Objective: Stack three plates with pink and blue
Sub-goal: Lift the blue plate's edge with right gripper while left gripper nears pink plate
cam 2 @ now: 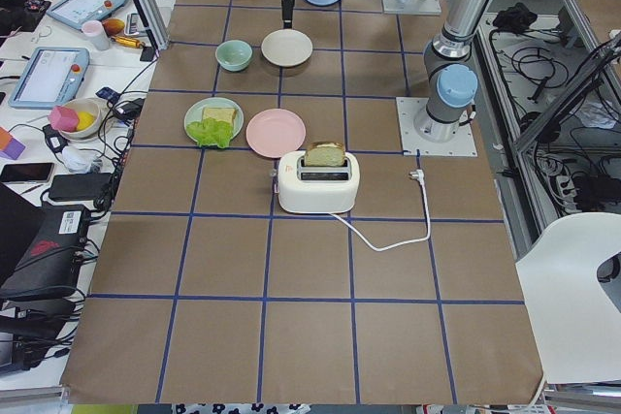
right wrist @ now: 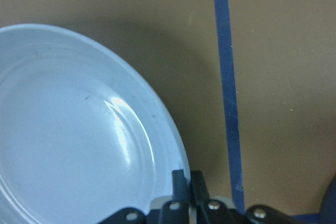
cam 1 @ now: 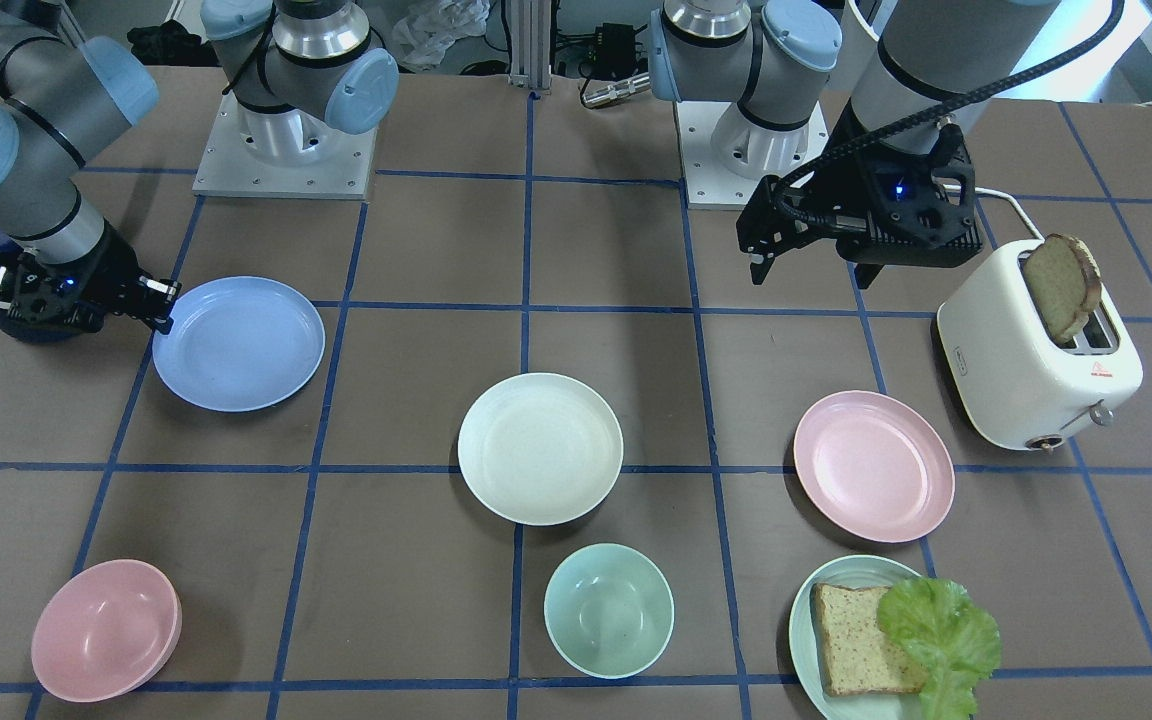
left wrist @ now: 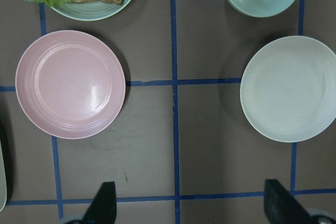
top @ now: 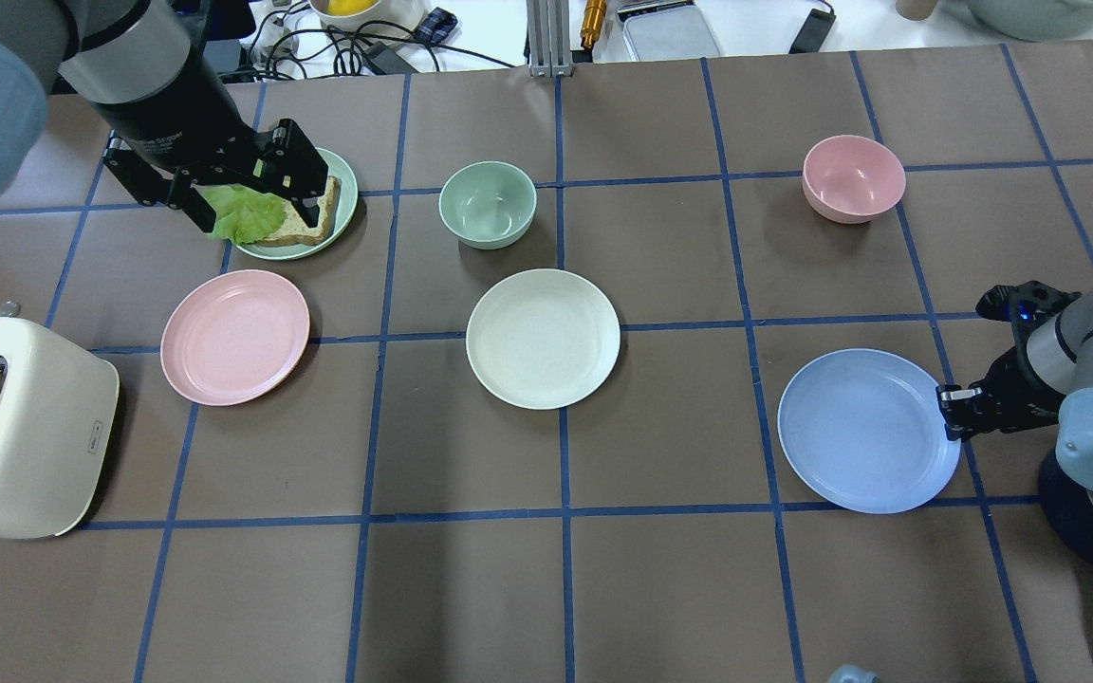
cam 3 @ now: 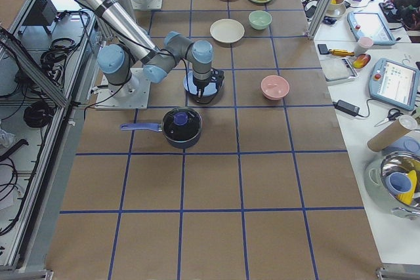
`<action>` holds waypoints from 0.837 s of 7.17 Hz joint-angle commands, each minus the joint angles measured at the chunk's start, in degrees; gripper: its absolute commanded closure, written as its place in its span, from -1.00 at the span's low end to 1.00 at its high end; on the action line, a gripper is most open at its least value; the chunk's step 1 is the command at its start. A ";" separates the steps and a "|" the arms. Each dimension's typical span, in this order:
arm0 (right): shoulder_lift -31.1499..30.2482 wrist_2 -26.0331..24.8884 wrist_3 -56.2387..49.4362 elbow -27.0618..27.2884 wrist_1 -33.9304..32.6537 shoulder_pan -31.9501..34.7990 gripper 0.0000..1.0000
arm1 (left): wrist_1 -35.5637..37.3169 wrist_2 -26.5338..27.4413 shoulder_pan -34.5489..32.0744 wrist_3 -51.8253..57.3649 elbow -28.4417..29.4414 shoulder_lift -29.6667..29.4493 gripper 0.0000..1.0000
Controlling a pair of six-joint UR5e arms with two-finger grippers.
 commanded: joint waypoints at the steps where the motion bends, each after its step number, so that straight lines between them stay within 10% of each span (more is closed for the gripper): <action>1: -0.89 0.23 0.00 -3.54 4.20 0.28 1.00 | 0.20 -0.08 0.42 0.24 -0.43 -1.43 -1.00; 6: -0.45 0.31 0.61 -15.40 16.68 3.44 1.00 | 0.73 -0.08 0.60 0.42 -2.10 -1.70 -1.00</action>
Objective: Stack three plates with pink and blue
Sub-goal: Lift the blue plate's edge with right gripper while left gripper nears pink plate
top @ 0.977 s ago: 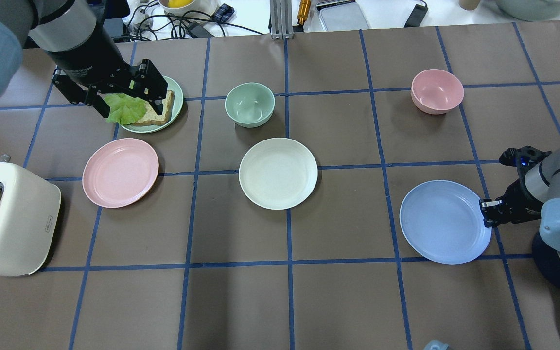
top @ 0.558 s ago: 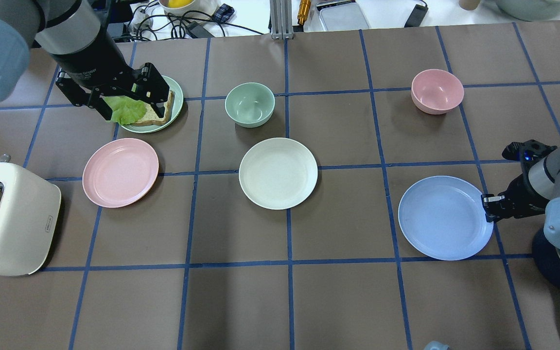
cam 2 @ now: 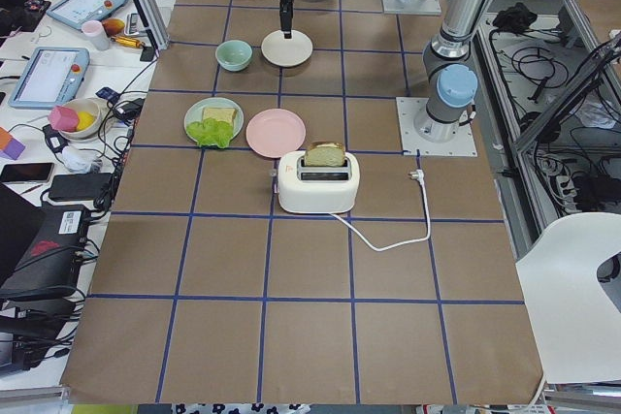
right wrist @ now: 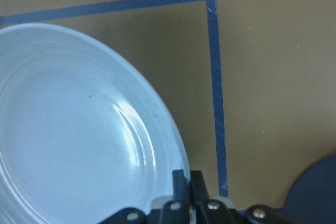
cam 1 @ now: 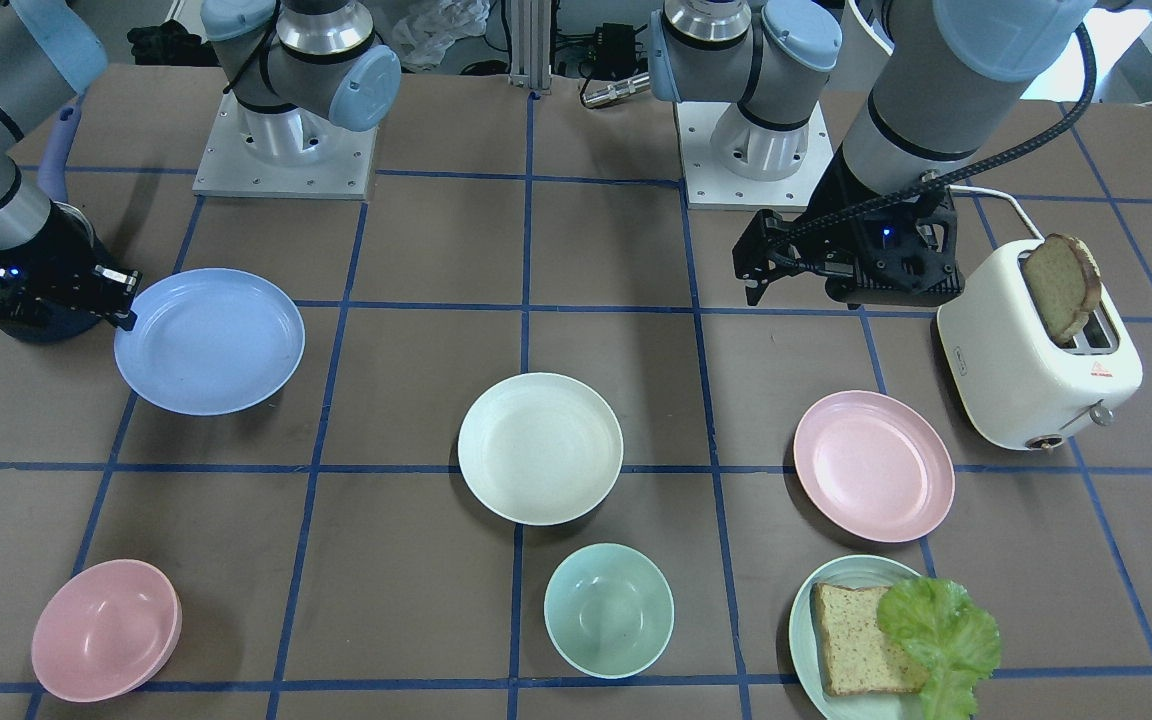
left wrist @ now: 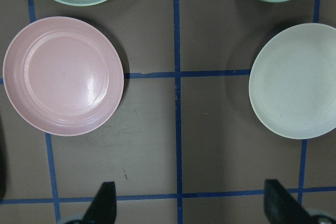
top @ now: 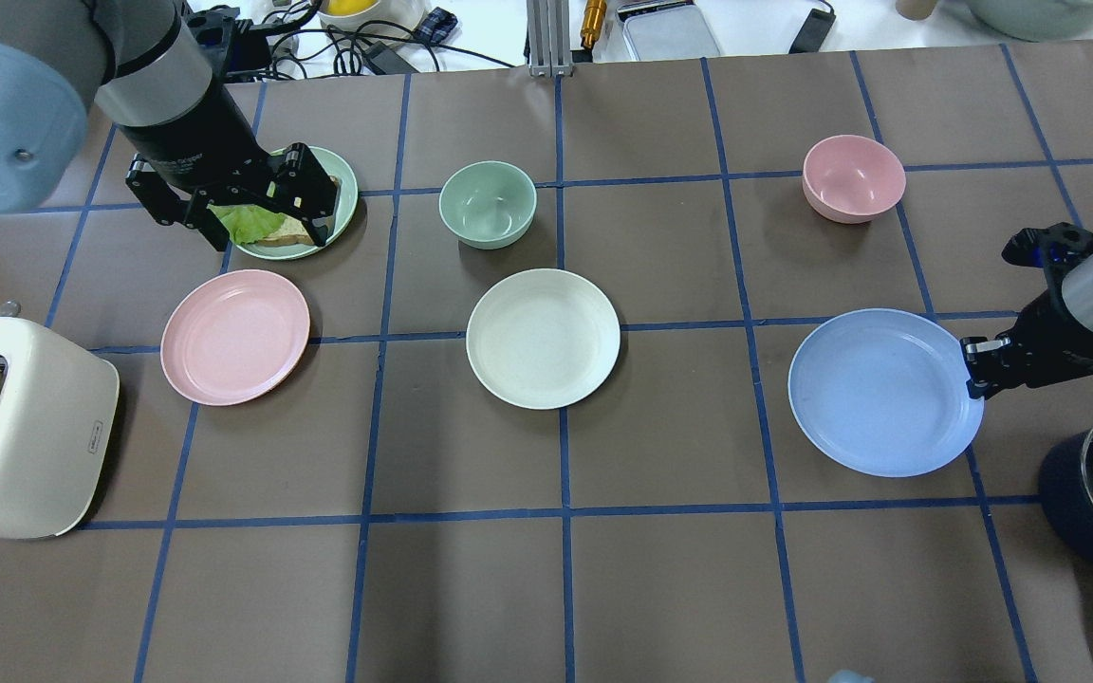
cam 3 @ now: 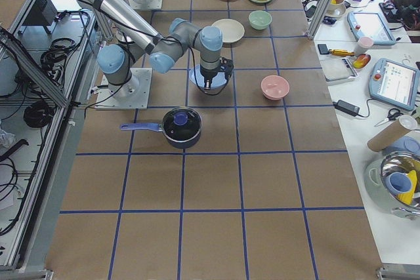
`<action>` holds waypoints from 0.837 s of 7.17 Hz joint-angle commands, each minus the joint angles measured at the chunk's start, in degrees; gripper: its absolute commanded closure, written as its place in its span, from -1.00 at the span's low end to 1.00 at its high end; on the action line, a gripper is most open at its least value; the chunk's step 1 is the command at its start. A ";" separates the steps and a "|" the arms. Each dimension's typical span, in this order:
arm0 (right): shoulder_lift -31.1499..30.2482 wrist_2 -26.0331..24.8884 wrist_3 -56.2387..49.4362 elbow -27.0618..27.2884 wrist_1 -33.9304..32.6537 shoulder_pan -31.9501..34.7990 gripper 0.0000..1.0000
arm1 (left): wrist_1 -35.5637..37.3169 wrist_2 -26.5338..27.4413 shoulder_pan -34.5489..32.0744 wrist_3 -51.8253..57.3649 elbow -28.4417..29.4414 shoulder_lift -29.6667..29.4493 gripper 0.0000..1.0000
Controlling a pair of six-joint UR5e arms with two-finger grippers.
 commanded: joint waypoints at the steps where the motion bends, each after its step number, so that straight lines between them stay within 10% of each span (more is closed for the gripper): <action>1: 0.47 1.20 0.46 -5.58 4.59 2.12 1.00 | 0.06 -0.08 1.03 0.07 -0.91 -0.28 -1.00; 6: 1.97 1.39 4.92 -14.38 11.72 6.34 1.00 | 9.42 0.44 2.89 4.62 -8.70 -5.98 -1.00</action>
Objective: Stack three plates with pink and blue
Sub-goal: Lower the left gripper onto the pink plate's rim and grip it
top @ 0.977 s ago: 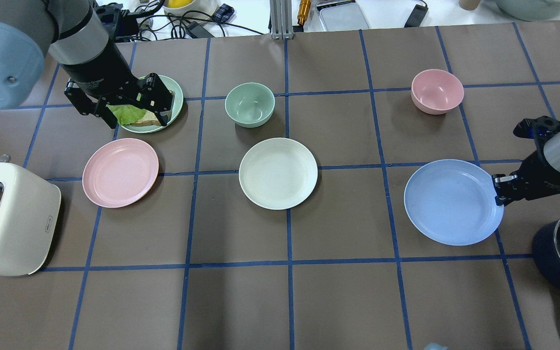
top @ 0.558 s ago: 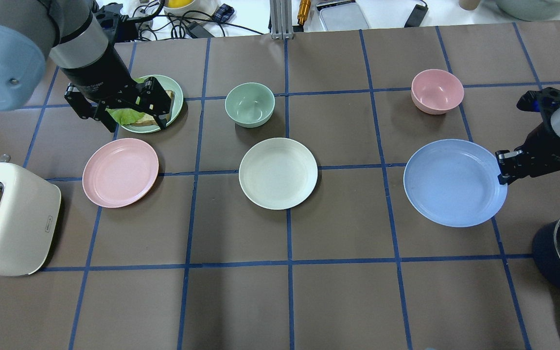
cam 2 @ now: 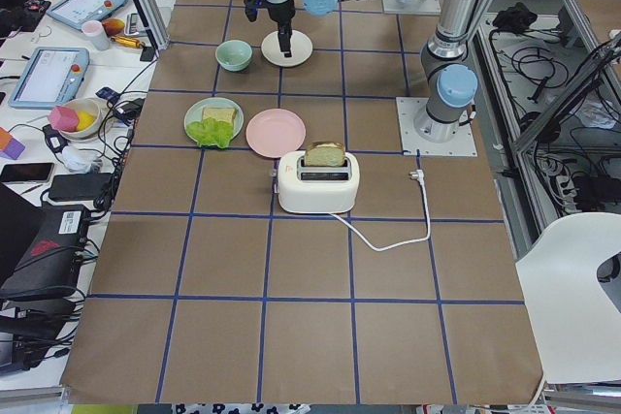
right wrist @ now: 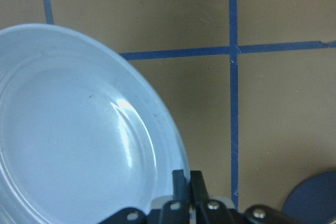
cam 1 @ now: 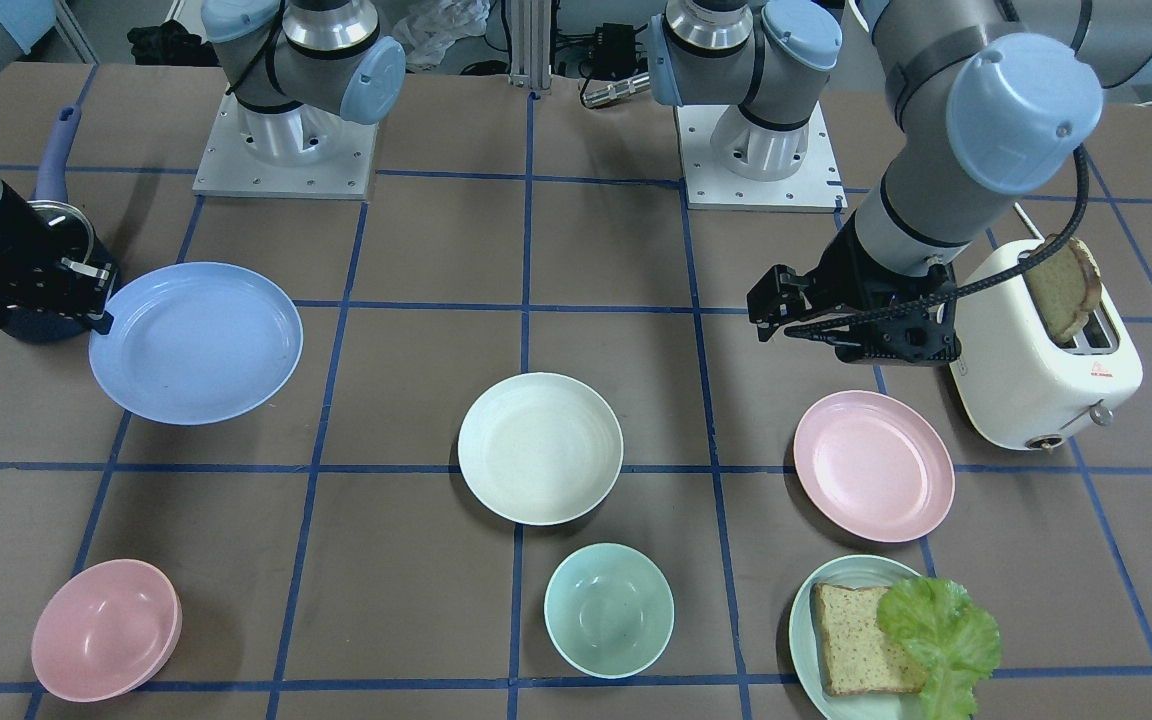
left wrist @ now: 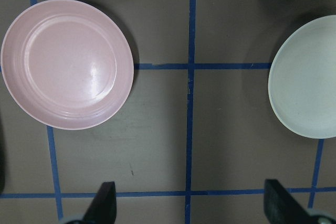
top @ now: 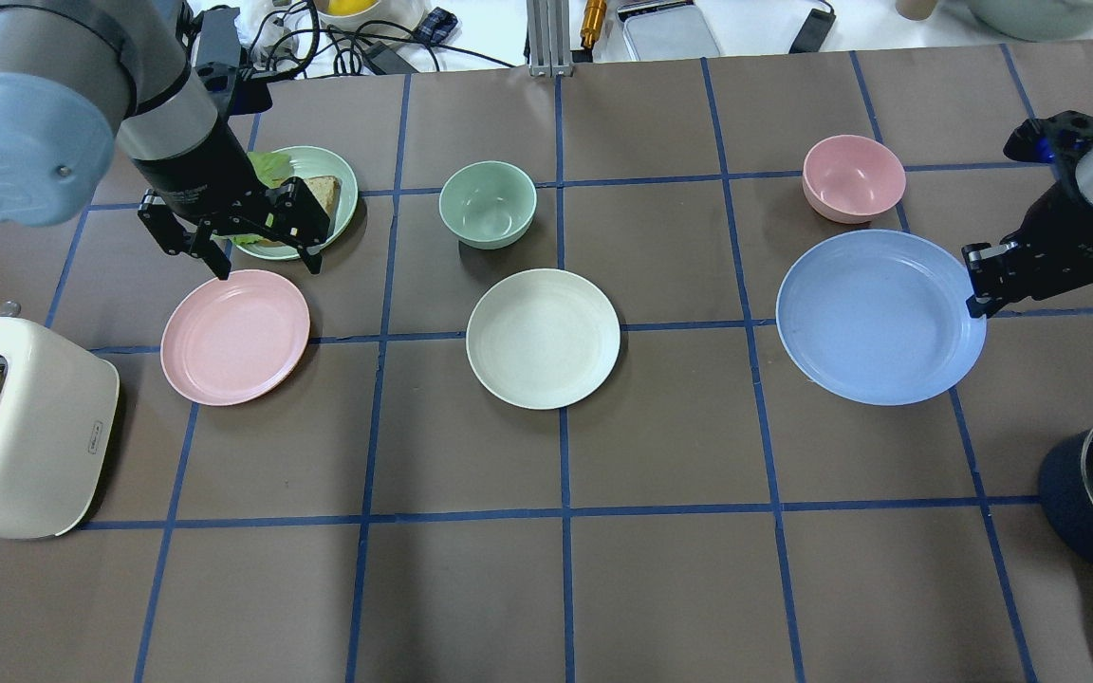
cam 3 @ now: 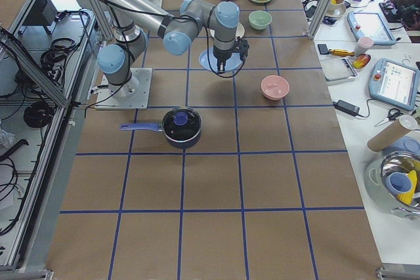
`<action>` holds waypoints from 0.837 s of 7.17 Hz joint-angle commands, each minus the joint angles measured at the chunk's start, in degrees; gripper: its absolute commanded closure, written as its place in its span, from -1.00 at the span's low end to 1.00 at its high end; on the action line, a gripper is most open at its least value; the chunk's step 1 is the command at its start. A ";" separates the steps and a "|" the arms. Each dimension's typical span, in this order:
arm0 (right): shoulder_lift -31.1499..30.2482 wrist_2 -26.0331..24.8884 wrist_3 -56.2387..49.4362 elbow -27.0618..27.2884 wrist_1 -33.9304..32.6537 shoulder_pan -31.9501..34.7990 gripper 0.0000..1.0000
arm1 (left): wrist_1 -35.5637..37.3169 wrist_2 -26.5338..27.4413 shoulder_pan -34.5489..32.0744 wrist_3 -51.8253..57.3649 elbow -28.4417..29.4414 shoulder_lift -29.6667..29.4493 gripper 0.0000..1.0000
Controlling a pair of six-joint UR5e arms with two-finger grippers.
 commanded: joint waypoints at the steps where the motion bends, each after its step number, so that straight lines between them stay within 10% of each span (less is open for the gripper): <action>1: 0.55 -0.14 3.33 -2.48 1.20 2.31 1.00 | 11.63 3.19 0.05 3.38 -7.86 -2.28 -1.00; 6: 0.99 -0.05 3.87 -3.28 1.38 3.03 1.00 | 38.38 9.72 0.22 13.84 -18.71 -11.05 -0.79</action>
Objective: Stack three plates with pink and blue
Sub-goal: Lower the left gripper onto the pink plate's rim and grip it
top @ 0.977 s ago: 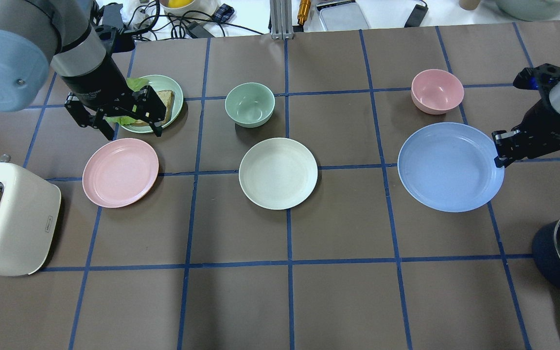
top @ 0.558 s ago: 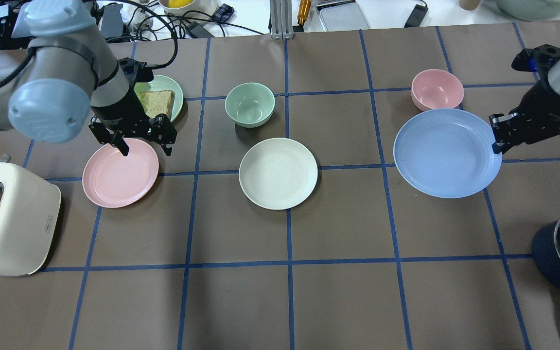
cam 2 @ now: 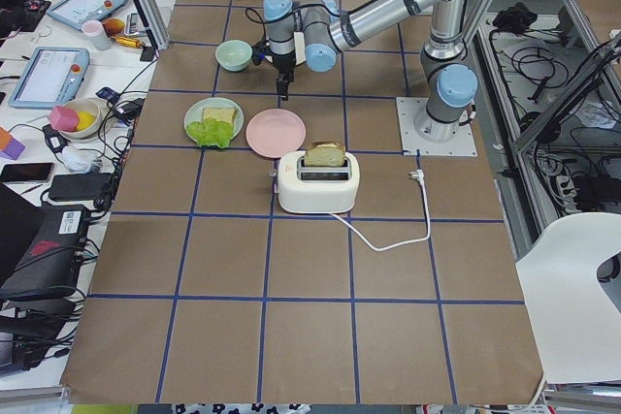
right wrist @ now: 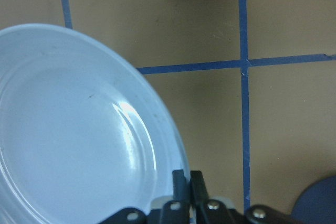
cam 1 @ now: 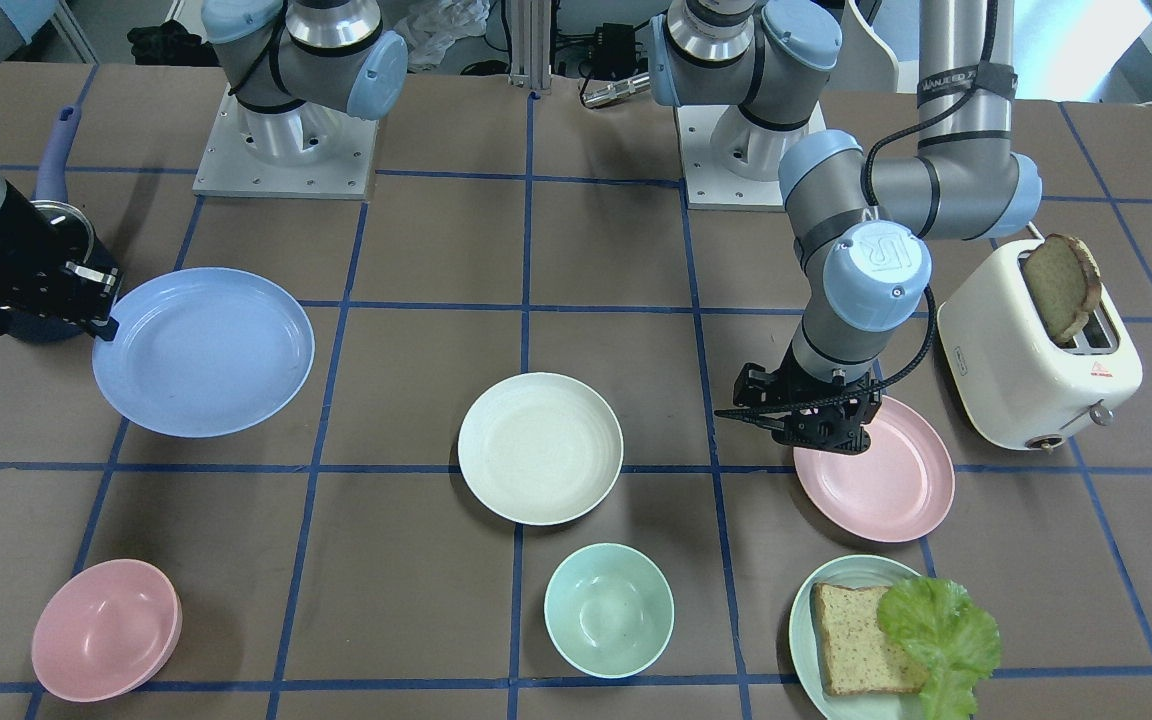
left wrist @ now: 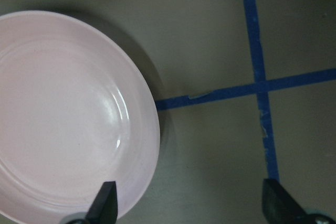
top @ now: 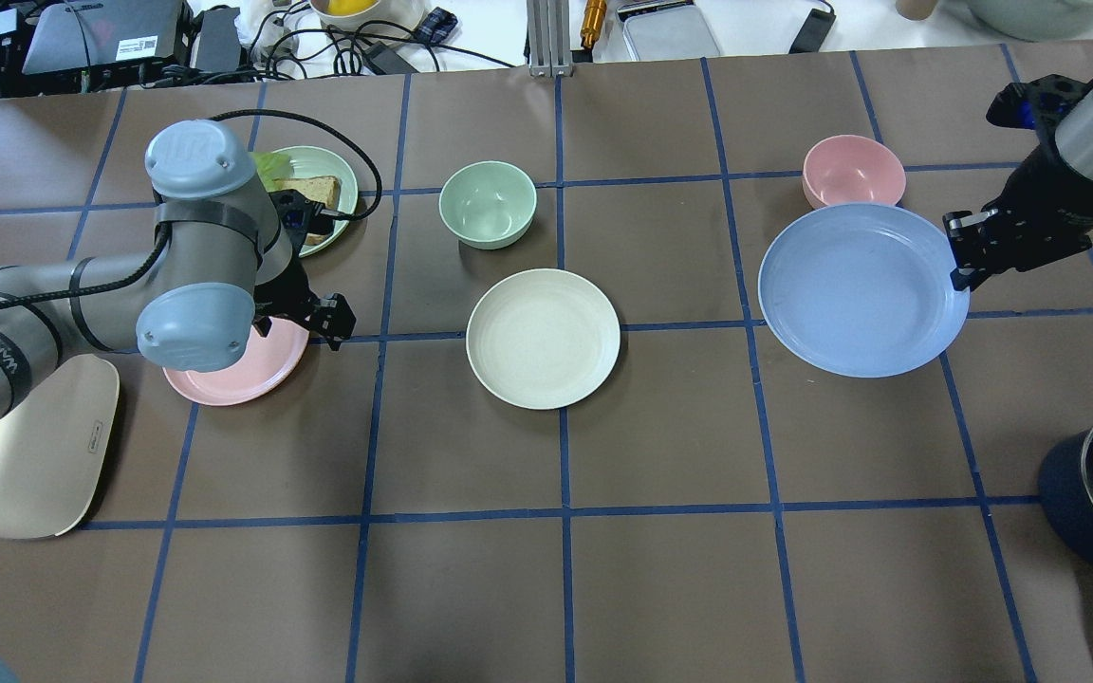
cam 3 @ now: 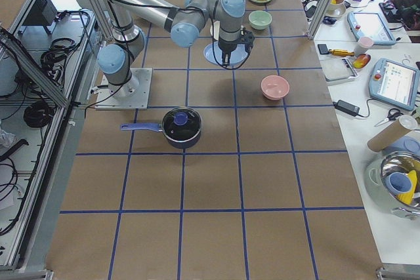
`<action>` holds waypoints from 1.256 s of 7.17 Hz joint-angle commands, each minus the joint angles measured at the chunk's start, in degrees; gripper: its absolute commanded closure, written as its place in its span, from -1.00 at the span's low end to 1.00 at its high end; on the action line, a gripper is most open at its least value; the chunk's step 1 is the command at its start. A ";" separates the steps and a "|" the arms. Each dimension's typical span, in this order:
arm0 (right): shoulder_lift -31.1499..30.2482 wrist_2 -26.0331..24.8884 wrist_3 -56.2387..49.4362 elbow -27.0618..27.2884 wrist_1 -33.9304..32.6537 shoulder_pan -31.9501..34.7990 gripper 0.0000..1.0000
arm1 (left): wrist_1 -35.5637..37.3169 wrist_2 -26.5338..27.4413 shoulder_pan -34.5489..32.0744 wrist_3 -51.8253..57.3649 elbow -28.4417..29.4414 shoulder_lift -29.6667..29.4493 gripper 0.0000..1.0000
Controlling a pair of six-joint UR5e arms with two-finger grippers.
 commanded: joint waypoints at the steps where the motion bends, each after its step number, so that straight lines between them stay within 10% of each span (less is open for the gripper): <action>1: 0.01 0.02 0.01 -0.04 0.00 0.03 1.00 | 7.55 1.16 0.03 1.80 -0.95 -4.52 -0.53; 3: 0.01 0.11 0.01 -0.12 0.00 0.03 1.00 | 9.59 1.24 -0.06 2.06 -0.95 -6.82 0.03; 4: 0.01 0.11 0.01 -0.12 0.00 0.03 1.00 | 9.60 1.24 -0.06 2.15 -0.69 -6.74 0.94; 9: -0.07 0.20 0.10 -0.12 0.09 0.38 1.00 | 8.81 1.16 -1.45 -2.13 0.53 -4.02 1.00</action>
